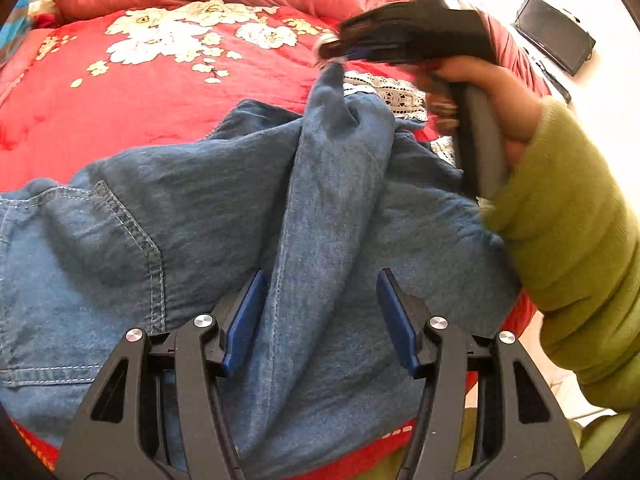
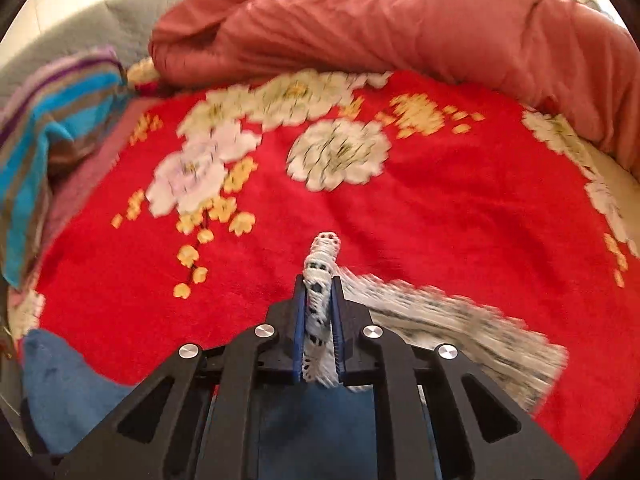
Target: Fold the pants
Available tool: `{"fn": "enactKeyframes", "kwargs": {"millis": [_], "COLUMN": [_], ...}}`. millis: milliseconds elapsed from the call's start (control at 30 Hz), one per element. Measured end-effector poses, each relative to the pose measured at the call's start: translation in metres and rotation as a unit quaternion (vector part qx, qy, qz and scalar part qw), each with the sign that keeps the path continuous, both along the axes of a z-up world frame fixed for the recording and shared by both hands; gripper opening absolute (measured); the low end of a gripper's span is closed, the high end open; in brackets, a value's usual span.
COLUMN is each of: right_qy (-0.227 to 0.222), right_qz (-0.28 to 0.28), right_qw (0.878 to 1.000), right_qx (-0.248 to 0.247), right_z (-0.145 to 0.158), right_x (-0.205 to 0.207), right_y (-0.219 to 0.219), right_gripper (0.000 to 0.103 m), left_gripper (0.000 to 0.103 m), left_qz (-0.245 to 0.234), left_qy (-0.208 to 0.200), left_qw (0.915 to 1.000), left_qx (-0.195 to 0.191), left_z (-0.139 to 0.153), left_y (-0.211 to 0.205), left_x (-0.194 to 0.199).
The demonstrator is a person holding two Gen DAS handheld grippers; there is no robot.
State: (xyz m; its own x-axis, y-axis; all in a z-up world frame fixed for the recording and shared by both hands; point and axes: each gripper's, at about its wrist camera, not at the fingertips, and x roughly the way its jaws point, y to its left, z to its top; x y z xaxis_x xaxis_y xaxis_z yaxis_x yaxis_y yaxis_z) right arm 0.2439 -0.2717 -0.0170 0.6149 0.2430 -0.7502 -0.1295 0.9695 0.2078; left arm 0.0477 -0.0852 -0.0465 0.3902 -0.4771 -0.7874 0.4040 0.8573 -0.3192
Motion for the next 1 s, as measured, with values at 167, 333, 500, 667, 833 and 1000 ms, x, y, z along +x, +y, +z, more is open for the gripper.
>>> {"fn": "enactKeyframes", "kwargs": {"millis": [167, 333, 500, 667, 833, 1000], "right_qy": [-0.03, -0.04, -0.029, 0.0, 0.041, 0.085], "right_qz": [-0.027, -0.049, -0.059, -0.07, -0.071, -0.085], "right_qw": [0.999, 0.997, 0.996, 0.995, 0.993, 0.988], "right_qx": [0.02, 0.044, 0.061, 0.076, 0.086, 0.093], "right_z": [0.031, 0.049, 0.06, 0.055, 0.036, 0.009], "right_x": [-0.036, -0.084, -0.141, -0.198, -0.239, -0.261], "right_y": [-0.04, -0.077, -0.107, -0.12, -0.117, -0.123], "right_gripper": [0.01, 0.01, 0.01, 0.01, 0.01, 0.009], "left_gripper": [0.038, 0.003, 0.001, 0.001, 0.001, 0.001], "left_qz": [0.006, 0.012, 0.004, -0.015, -0.018, -0.018], "left_qy": [-0.008, -0.018, -0.065, -0.086, -0.087, -0.092], "left_qw": [0.9999, 0.9997, 0.9975, 0.9946, 0.9937, 0.9929], "left_qx": [0.008, 0.009, 0.029, 0.056, 0.067, 0.072], "left_z": [0.006, 0.013, 0.035, 0.042, 0.041, 0.043], "left_y": [-0.001, 0.008, 0.014, 0.011, 0.013, 0.014], "left_x": [-0.007, -0.009, -0.025, -0.039, -0.05, -0.06]}}
